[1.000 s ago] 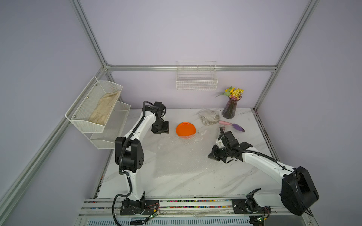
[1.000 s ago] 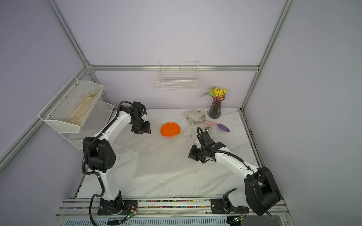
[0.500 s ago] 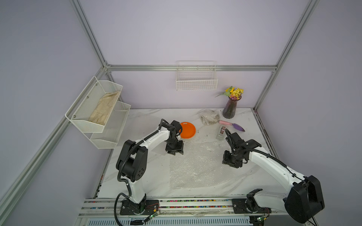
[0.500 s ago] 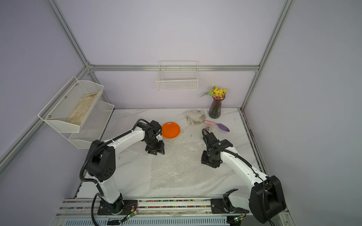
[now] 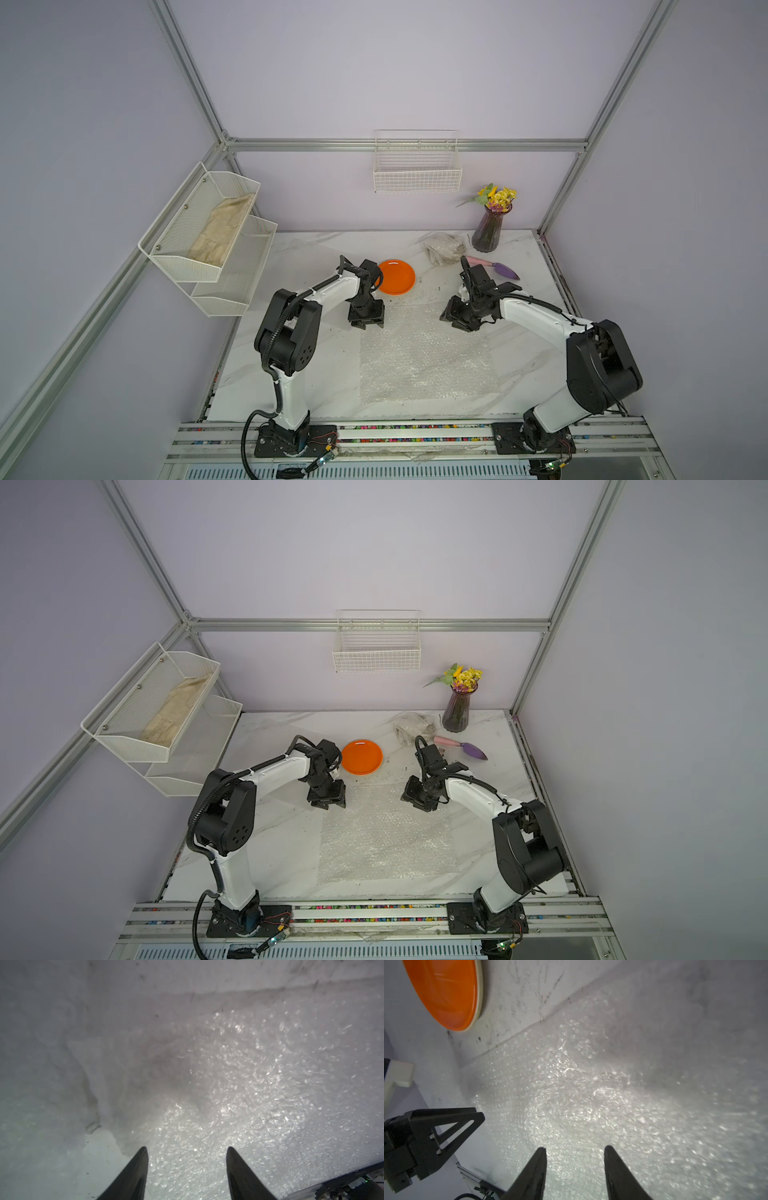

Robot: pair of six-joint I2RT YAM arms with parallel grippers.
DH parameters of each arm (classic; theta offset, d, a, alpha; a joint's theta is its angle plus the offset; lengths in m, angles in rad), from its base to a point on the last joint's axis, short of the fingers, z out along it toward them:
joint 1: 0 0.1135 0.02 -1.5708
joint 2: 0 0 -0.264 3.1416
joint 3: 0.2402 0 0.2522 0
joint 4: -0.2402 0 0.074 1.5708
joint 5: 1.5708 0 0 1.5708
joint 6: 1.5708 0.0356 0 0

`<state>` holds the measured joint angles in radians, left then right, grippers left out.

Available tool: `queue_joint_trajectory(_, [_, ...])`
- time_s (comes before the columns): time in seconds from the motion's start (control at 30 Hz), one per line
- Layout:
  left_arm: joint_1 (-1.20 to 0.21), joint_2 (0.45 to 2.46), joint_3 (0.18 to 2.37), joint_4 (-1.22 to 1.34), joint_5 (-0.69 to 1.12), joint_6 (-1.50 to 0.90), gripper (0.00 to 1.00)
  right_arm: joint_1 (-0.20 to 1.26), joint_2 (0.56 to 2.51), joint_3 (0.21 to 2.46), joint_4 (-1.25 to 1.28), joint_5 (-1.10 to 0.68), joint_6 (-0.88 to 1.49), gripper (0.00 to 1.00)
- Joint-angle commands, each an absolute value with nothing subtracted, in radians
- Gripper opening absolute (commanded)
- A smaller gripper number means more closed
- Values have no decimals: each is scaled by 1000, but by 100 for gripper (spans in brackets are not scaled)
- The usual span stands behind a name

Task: Wrap dinner plates in bubble wrap
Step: Adjust the bubble wrap at the center of the board.

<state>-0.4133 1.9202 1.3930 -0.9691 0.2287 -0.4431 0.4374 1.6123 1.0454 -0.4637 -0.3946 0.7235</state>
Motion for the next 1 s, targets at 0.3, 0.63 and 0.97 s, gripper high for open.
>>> queue_joint_trajectory(0.3, [-279, 2075, 1606, -847, 442, -398, 62, 438, 1980, 1384, -192, -497, 750, 48])
queue_joint_trajectory(0.63, [-185, 2104, 1701, -930, 206, -348, 64, 437, 2218, 1653, -275, -430, 717, 48])
queue_joint_trajectory(0.97, [-178, 2152, 1902, -876, 467, -398, 64, 433, 2296, 1740, -308, -399, 694, 36])
